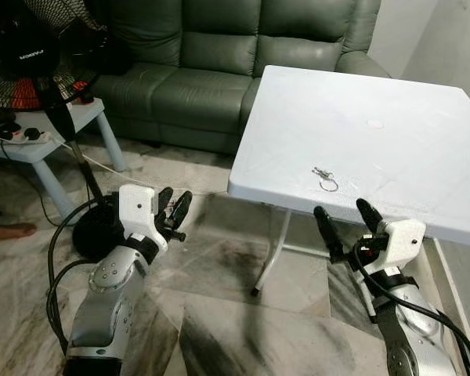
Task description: Hang keys on a hook
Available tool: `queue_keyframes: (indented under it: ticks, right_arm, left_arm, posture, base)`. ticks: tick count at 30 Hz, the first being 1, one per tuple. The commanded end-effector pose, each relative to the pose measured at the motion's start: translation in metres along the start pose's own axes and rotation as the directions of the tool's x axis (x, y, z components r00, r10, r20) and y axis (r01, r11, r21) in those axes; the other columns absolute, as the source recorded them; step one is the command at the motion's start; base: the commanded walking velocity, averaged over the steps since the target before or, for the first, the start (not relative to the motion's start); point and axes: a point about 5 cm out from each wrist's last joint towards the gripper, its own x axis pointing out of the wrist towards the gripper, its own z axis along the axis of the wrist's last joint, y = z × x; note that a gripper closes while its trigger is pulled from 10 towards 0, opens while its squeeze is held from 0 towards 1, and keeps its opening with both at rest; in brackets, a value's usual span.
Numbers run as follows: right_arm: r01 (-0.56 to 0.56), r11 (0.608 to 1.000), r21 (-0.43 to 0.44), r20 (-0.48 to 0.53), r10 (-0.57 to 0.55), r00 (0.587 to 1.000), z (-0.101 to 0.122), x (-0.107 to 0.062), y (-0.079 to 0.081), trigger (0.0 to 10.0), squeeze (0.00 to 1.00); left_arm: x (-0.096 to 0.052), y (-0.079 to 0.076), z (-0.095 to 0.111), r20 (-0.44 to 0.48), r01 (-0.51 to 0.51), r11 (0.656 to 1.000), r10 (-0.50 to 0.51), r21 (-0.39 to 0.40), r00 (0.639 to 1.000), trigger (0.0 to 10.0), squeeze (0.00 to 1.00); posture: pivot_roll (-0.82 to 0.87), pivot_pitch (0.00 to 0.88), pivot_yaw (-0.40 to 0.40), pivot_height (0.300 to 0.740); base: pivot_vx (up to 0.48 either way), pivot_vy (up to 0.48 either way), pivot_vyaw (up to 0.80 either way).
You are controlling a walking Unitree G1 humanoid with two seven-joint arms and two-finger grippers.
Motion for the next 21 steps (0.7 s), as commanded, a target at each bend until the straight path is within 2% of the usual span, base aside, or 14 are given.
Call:
queue_keyframes:
  ticks: [1,16,21]
  right_arm:
    - [0.002,1.000,-0.007,0.005,-0.002,1.000,0.0065,-0.0009,-0.0008,10.0,0.00]
    - [0.007,1.000,-0.007,-0.019,-0.007,1.000,0.0077,-0.0030,-0.0023,10.0,0.00]
    - [0.008,1.000,-0.007,-0.021,-0.009,1.000,0.0077,-0.0036,-0.0022,10.0,0.00]
  left_arm:
    - [-0.0018,-0.0013,0.0030,-0.015,0.002,1.000,-0.002,0.005,1.000,10.0,0.00]
    - [-0.0013,-0.0052,0.0044,-0.036,0.012,1.000,-0.013,-0.021,0.999,10.0,0.00]
    - [0.0011,-0.0062,0.0068,-0.028,0.018,1.000,-0.018,-0.019,0.999,10.0,0.00]
  posture:
    - [0.14,0.000,-0.041,0.740]
    - [0.13,0.007,-0.042,0.740]
    - [0.13,0.006,-0.036,0.740]
  base:
    - [0.000,0.000,0.00]
    - [0.000,0.000,0.00]
    - [0.308,0.000,0.00]
